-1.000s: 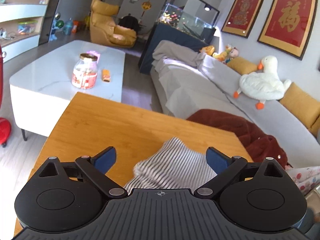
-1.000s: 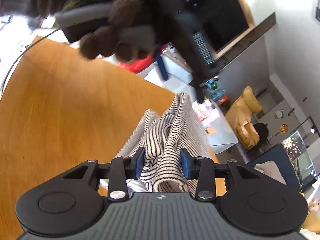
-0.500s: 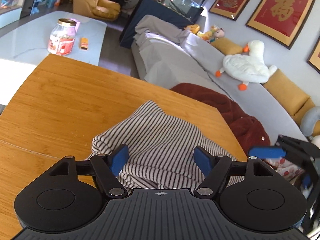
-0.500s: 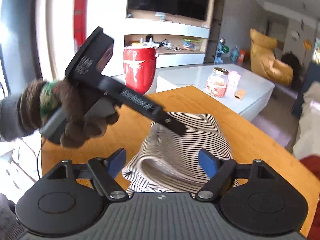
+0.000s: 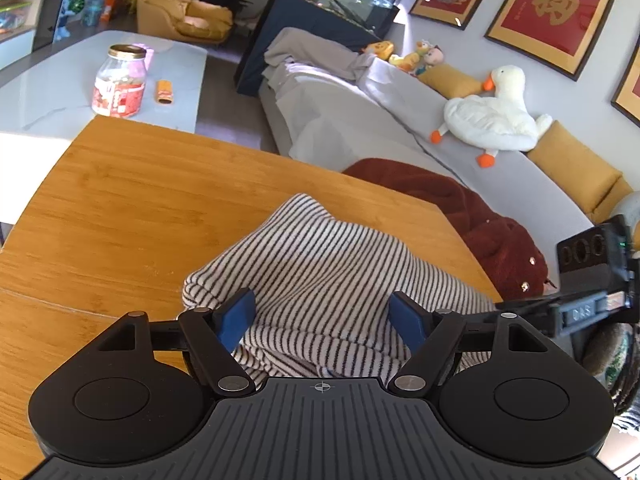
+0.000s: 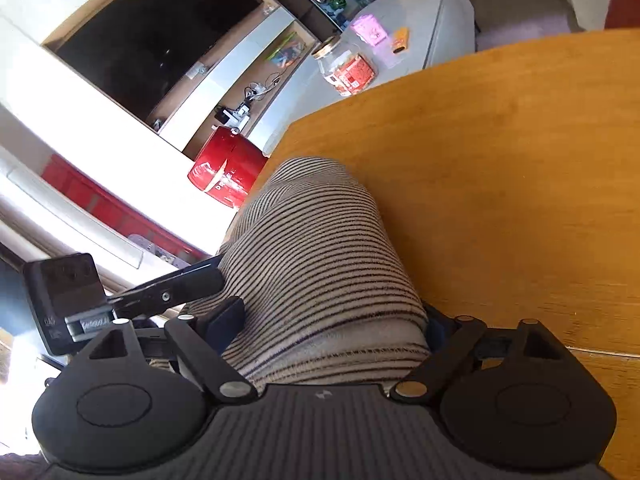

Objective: Fold clothes

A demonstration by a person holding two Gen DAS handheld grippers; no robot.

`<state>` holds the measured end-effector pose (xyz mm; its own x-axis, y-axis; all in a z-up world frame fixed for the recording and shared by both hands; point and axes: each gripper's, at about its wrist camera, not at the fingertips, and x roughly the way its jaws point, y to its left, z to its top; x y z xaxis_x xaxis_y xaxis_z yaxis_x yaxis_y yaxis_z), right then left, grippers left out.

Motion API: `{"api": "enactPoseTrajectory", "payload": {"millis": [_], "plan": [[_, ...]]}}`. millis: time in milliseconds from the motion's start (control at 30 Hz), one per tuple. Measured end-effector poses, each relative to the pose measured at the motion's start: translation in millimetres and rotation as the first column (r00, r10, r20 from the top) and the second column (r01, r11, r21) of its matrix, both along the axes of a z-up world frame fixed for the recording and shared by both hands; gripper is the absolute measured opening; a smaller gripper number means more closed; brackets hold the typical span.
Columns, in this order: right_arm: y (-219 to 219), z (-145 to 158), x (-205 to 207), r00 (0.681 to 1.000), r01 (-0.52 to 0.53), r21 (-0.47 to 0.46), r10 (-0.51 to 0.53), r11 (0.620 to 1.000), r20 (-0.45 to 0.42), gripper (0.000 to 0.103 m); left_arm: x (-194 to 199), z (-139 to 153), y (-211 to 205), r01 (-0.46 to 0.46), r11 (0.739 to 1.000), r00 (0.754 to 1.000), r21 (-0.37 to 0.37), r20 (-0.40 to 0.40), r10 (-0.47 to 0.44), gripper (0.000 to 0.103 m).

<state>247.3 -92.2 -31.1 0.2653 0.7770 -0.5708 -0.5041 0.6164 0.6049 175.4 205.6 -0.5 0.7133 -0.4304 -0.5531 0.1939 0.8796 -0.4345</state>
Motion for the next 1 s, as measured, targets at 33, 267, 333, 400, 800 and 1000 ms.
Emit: {"api": "enactPoseTrajectory", "payload": {"millis": [33,267,333,400,800,1000], "plan": [[0.7,11.3,-10.0,0.998,-0.028,-0.002,0.028,1.0,0.047,0.075,0.1,-0.6,1.2,-0.004,1.0,1.0,-0.005,0.0,0.004,0.086],[24.6,33.7,-73.7,0.948,-0.156,-0.242,0.214,0.958,0.237,0.071,-0.9,-1.7,6.9,-0.004,0.999,1.0,-0.036,0.003,0.004,0.089],[32.1,24.1,-82.6,0.941,-0.137,-0.315,0.223,0.939,0.255,0.073,-1.6,-0.1,4.9,-0.005,1.0,1.0,-0.028,0.006,0.005,0.089],[33.9,22.0,-87.1,0.939,-0.12,-0.329,0.214,0.937,0.268,0.074,-2.0,1.2,4.1,-0.009,1.0,1.0,-0.022,0.004,0.009,0.089],[29.1,21.9,-89.2,0.943,-0.092,-0.331,0.189,0.939,0.274,0.078,-23.3,21.5,-0.2,-0.031,0.999,0.999,0.021,0.011,0.03,0.094],[29.4,22.1,-92.3,0.937,-0.077,-0.342,0.185,0.937,0.296,0.081,-50.5,22.4,-2.4,-0.021,0.999,0.999,-0.046,-0.028,0.02,0.095]]}}
